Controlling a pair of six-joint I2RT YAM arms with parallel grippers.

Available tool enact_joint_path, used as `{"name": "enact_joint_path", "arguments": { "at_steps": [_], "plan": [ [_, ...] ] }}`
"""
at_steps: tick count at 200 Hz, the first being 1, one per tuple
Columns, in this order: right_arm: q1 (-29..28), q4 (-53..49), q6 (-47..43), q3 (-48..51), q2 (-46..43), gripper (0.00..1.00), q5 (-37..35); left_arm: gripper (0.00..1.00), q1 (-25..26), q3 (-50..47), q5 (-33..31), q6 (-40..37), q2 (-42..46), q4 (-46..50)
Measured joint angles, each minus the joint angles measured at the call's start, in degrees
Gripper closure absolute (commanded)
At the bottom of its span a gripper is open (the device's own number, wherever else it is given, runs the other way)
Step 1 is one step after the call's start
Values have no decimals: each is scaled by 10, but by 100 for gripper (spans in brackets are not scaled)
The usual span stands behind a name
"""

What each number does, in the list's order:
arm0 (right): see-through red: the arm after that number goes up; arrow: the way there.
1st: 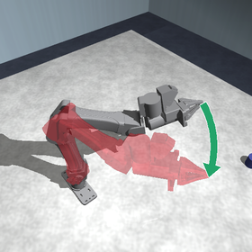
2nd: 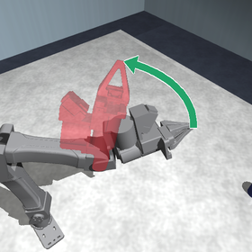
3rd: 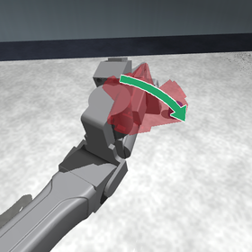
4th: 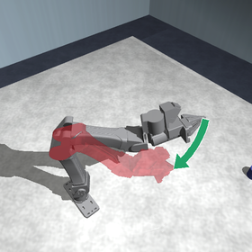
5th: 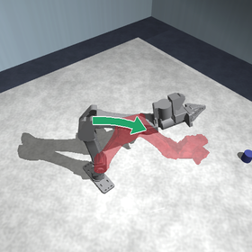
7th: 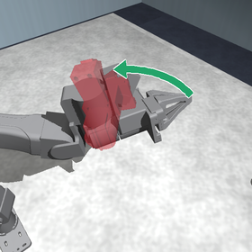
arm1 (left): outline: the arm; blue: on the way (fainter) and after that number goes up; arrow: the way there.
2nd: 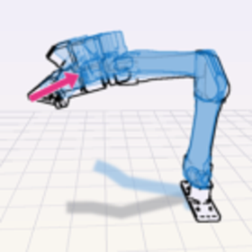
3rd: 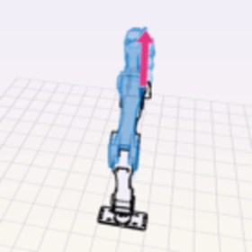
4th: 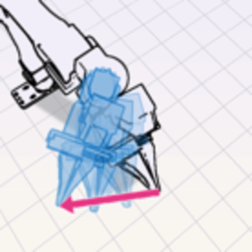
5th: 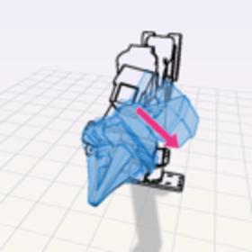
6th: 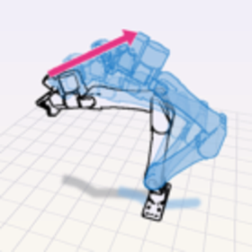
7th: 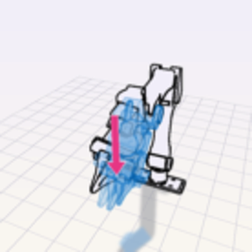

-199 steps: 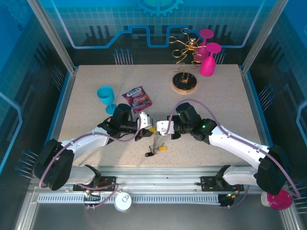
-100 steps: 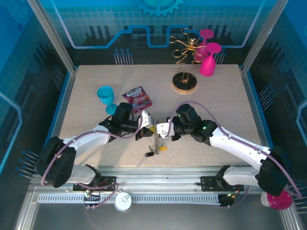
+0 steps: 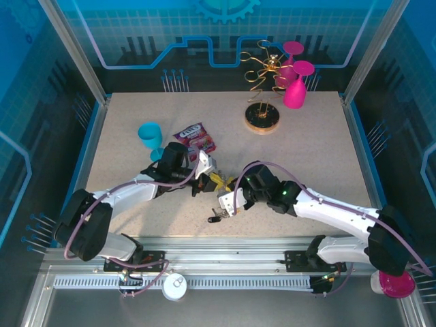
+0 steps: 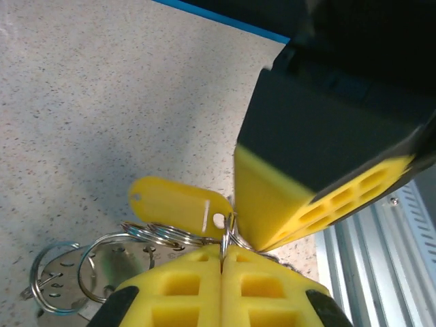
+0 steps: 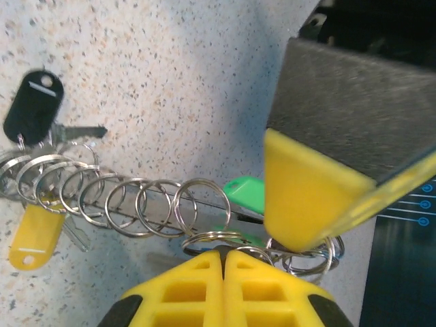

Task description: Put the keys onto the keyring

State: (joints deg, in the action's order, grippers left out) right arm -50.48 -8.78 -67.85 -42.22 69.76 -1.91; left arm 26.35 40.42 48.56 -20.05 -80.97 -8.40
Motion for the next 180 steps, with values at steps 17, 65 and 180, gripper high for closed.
{"name": "enact_joint_path", "arguments": {
  "at_steps": [17,65,180],
  "plan": [
    [-3,16,-10,8,0,100,-21,100,-6,0,8,20,-3,-9],
    [6,-51,35,16,10,100,-37,100,-24,1,7,32,-5,-34],
    [66,-116,577,-16,-14,100,76,100,-10,-1,-12,-33,-4,-36]
  ]
}}
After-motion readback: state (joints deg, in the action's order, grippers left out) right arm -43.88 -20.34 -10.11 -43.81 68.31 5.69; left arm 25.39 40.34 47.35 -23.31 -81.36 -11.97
